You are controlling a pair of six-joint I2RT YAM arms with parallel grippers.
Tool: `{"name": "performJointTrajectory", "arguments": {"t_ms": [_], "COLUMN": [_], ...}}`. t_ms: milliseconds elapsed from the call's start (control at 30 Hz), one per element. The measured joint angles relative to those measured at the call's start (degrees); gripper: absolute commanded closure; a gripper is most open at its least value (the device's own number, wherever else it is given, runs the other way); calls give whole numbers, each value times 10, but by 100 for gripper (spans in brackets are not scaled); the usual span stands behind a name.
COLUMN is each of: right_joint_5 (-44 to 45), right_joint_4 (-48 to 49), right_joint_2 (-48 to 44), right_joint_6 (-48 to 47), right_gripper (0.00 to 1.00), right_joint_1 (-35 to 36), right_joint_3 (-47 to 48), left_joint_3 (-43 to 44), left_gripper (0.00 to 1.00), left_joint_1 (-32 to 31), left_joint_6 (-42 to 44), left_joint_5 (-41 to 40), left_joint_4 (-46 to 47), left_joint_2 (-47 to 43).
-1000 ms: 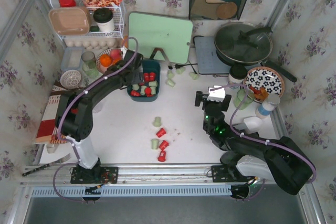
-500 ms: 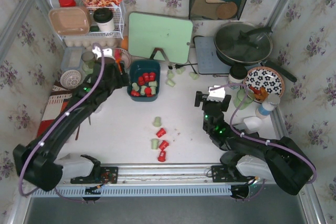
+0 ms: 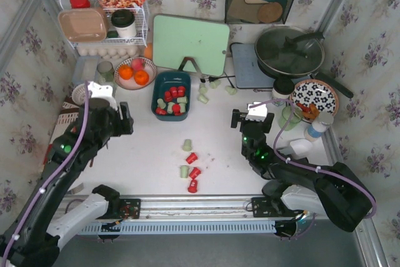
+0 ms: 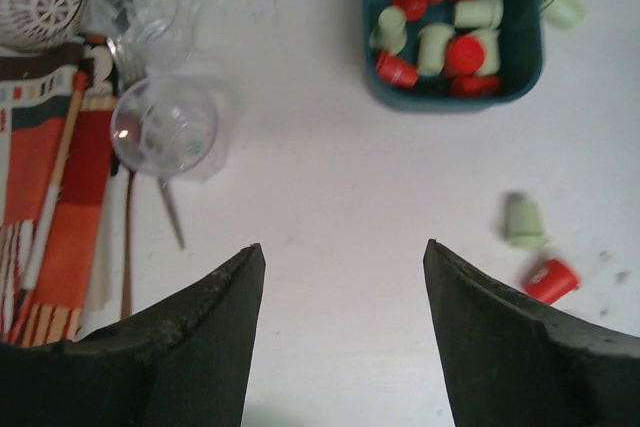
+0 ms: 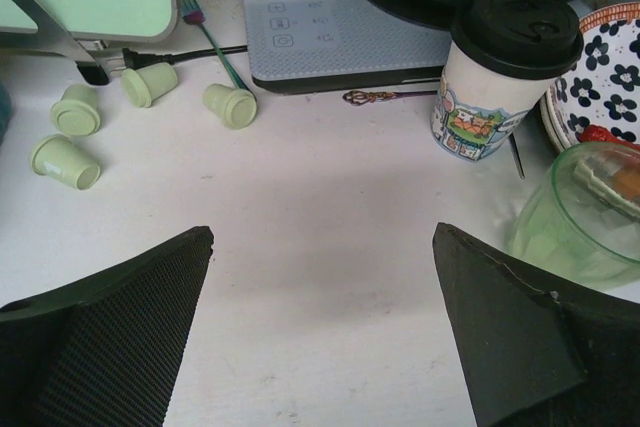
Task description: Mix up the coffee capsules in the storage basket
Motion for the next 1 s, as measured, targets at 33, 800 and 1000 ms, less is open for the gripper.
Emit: {"name": "performJointTrajectory", "arguments": {"t_ms": [33,800,1000], "right_joint_5": [0,-17,-55], "right_joint_4": [1,-49,-59], "right_joint_2": [3,112,240], "right_joint_6": [0,-2,-22], "right_gripper": [0,0,0], "right_joint_1": [0,0,0], "right_joint_3": [0,118,240], "left_joint_3": [-17,-145,-152], "left_gripper": [32,32,32], "left_joint_1": [0,1,1], "left_joint_6": [11,57,53], "left_joint_5": [-3,50,61], "left_joint_4": [-10,-9,-5], "left_joint_2": [-22,-205,-240]}}
